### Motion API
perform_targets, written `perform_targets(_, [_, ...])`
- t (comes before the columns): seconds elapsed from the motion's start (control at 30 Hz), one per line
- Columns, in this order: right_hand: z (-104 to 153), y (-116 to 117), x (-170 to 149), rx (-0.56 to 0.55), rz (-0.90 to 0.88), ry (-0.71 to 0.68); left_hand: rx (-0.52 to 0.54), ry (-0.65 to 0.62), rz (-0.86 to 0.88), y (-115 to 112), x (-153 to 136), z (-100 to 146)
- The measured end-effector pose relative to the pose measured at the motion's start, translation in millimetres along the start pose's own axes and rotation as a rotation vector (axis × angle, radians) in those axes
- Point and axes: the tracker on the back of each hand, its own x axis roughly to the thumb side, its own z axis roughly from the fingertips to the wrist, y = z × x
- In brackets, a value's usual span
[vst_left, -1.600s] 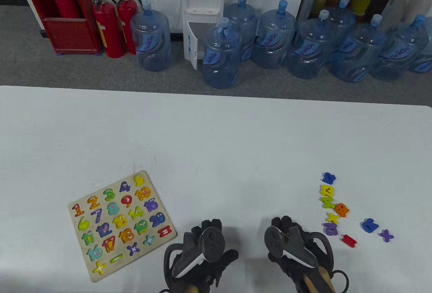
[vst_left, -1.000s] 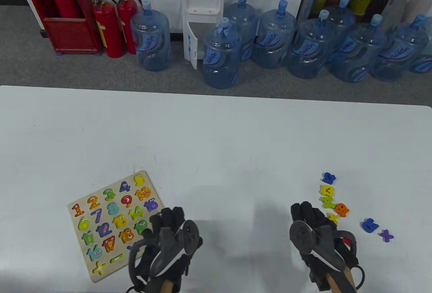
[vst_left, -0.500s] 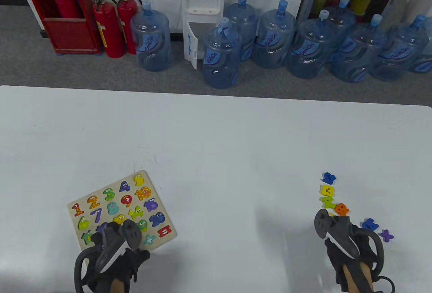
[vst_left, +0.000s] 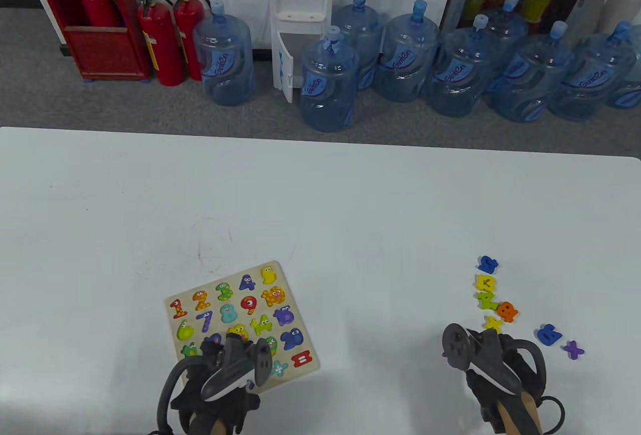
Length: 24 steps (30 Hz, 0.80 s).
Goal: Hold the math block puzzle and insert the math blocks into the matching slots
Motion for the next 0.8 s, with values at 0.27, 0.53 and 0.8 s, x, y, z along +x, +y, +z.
perform_targets(0.27, [-3,13,20,0.061,0.128,-0.038,0.015,-0.087,-0.109,12,46,3])
perform_targets(0.53, [-4,12,29,0.042,0.08,-0.07,0.054,-0.231,-0.123,19,88,5])
perform_targets(0.8, [5,-2,45,-0.023,0.153,-0.057,0.144,-0.305,0.092,32,80,17])
